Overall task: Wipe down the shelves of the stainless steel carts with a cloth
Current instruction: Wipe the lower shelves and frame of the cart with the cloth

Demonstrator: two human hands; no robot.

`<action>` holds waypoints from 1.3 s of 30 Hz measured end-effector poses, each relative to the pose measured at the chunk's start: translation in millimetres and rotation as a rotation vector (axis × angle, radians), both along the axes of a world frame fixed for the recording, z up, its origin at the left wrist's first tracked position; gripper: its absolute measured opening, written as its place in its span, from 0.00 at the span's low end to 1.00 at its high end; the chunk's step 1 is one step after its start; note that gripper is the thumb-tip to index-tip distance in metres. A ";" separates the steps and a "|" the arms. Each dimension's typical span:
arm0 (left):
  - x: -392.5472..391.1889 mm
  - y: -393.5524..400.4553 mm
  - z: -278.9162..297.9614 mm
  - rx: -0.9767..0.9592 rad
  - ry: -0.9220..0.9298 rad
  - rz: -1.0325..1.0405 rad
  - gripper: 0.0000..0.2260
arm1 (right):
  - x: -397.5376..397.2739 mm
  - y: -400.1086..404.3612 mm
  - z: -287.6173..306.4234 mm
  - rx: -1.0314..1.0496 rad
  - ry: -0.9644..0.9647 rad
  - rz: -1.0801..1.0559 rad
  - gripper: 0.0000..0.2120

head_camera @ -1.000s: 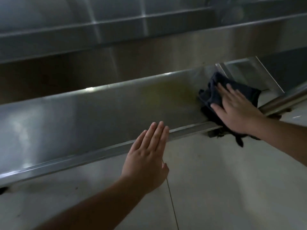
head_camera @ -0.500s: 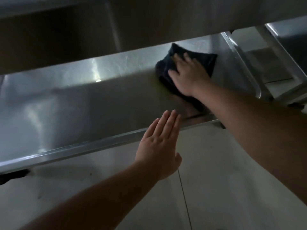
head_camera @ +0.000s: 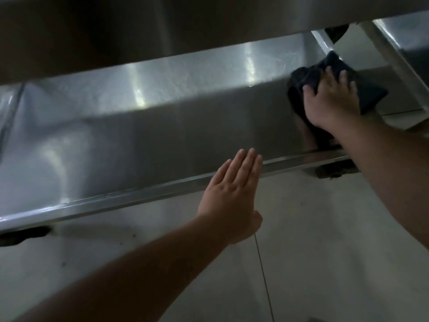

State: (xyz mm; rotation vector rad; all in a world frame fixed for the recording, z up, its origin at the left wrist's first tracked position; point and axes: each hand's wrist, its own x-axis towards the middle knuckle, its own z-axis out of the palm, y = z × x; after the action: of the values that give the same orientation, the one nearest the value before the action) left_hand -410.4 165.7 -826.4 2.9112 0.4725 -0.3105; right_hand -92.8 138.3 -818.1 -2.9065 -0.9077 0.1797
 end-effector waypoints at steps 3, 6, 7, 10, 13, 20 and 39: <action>1.2 4.0 5.2 -0.078 0.003 -0.012 0.46 | -46.8 51.2 3.0 0.002 0.047 0.163 0.37; -9.6 19.5 13.2 -0.176 -0.078 -0.055 0.43 | -100.6 92.7 9.6 0.001 0.073 0.472 0.36; -19.4 27.4 14.8 -0.161 -0.090 -0.062 0.41 | -112.2 96.9 9.6 0.003 0.070 0.565 0.36; -61.9 58.9 15.2 -0.105 -0.104 0.063 0.37 | -108.9 84.0 9.6 -0.007 0.060 0.708 0.37; -115.6 101.2 14.9 -0.074 -0.167 0.334 0.36 | -73.8 58.7 7.6 0.018 0.028 0.567 0.38; -198.6 150.5 0.2 0.021 -0.107 0.723 0.38 | 0.4 45.5 4.2 -0.021 0.017 -0.088 0.38; -200.2 149.8 -7.5 0.003 -0.127 0.725 0.37 | -56.5 -40.8 4.5 -0.016 0.034 0.323 0.45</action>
State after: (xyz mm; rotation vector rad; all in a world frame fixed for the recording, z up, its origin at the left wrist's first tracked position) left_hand -610.5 315.5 -833.9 2.5107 1.4233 -0.0159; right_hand -149.3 97.5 -813.5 -2.7419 -1.3693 0.2588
